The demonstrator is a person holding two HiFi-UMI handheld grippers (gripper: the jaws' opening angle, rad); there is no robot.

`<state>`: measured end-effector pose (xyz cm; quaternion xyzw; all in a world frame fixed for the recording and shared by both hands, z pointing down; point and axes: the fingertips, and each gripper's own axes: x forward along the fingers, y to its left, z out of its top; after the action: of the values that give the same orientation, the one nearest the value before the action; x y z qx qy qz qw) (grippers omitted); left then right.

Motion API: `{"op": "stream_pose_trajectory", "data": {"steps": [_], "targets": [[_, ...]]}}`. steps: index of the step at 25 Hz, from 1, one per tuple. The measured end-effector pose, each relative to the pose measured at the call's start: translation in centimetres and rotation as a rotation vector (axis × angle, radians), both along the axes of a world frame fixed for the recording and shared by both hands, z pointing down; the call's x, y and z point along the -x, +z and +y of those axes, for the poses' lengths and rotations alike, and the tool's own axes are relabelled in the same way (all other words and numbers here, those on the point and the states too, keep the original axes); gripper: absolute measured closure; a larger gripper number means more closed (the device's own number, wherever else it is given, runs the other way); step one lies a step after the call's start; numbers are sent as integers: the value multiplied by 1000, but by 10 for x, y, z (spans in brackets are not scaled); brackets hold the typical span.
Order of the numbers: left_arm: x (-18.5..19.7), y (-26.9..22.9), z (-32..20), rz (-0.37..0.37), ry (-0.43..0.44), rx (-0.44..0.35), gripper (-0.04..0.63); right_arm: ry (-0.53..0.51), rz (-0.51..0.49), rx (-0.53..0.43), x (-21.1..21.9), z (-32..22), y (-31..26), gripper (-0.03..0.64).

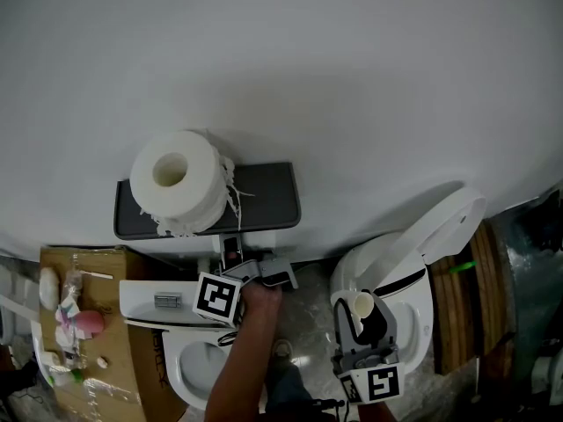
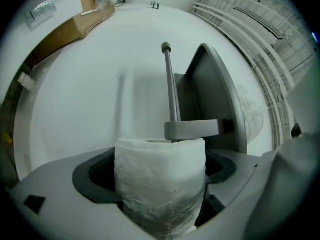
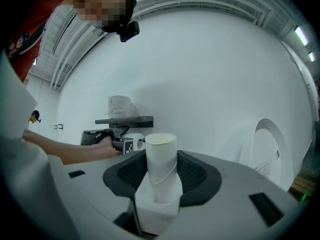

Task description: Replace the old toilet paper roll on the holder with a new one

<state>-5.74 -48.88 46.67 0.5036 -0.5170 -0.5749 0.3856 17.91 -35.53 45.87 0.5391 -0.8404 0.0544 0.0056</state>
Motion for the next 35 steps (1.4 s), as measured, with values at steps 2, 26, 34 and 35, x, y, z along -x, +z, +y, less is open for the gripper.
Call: {"op": "stream_pose_trajectory", "data": {"steps": [2,26,34,35], "targets": [[0,3,5,7,7,4,106,-5,2,-7,1,1,-2,426],[23,-5,146,97,90,32,107,-68,-49,-116,41,18,-58,426],[46,-23,182,82,112,-4,110,-97,-54,-133,61,28,-72,426],[50,-25,185,84,108,-9,112,-100,-59,-134,64,29,-73,426]]}}
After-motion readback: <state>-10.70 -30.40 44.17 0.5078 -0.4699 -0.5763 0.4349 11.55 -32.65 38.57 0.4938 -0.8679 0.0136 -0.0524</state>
